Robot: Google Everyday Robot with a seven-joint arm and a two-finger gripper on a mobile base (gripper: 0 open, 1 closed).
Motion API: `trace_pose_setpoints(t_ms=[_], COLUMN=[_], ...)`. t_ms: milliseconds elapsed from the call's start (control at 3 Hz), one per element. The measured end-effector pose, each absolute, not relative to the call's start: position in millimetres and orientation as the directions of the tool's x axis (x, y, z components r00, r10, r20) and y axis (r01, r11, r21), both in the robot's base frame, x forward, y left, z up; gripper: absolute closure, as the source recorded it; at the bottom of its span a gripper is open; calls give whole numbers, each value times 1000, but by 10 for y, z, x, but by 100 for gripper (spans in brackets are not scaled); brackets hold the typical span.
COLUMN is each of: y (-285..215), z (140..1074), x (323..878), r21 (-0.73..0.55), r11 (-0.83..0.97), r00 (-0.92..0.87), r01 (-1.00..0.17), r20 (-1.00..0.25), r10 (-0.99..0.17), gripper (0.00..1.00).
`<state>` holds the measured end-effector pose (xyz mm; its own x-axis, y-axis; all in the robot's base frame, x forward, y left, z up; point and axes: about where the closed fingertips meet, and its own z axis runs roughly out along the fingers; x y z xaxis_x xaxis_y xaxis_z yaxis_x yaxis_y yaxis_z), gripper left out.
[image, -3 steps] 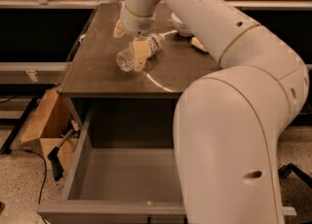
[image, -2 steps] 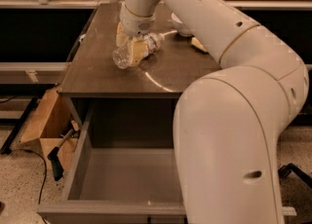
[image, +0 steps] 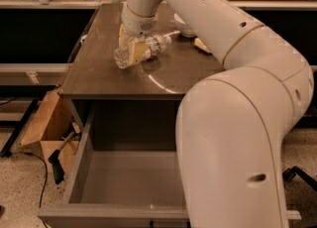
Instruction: Place water bottle into top drawer
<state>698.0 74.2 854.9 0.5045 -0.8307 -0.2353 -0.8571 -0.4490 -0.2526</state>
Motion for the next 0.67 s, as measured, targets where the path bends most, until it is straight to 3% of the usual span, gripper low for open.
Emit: trace_pose_setpoints(t_ms=[333,667], y=[739,724], z=[8564,8621], x=[6975,6955], r21=[-256,-270], r11=[-449,-447], r00=[506,510], r01=[-856,-853], r20=[-237,-242], r10=[-830,-825], gripper=[100,100])
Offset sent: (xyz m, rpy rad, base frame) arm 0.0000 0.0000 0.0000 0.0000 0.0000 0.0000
